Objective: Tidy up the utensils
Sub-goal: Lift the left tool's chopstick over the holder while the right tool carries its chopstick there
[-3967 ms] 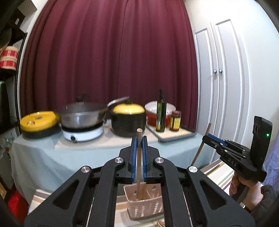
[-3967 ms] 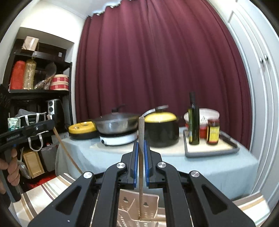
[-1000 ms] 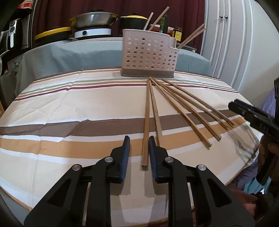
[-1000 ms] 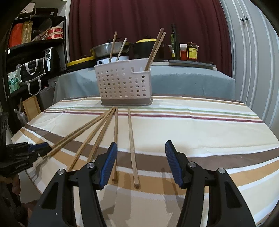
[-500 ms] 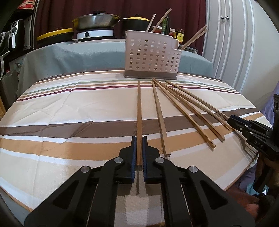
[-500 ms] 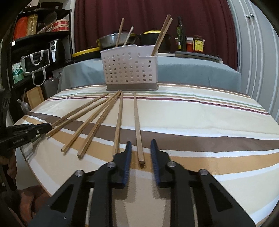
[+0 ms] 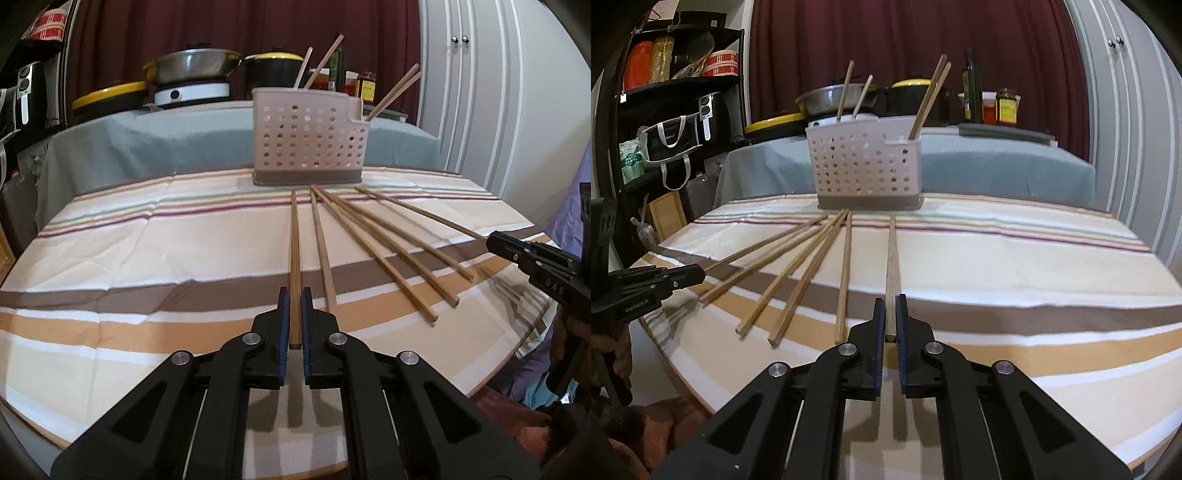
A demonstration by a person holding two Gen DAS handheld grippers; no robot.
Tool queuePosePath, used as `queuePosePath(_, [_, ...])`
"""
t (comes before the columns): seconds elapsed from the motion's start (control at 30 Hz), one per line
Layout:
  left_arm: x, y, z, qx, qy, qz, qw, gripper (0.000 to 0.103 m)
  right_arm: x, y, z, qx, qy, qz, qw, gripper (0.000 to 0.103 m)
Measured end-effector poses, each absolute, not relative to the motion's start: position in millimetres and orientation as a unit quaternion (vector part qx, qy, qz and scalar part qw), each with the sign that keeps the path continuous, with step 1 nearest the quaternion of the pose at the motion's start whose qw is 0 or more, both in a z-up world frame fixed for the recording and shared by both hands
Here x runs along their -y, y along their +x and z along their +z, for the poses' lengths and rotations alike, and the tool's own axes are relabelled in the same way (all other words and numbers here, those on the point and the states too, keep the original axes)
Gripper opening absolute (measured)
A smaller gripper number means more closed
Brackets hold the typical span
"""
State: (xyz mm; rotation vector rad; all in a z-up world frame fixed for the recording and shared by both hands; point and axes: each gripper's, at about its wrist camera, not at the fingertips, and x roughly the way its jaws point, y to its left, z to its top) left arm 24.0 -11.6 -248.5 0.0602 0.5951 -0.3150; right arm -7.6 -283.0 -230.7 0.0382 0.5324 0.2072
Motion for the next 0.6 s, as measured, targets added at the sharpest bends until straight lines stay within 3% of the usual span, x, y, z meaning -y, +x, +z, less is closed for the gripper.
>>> queuePosePath(0.6, [-3, 3, -149, -0.202, 0.013, -0.132, 0.970, 0.007, 294, -29, -136, -0.172, 0.014, 0.073, 0.982, 0.007])
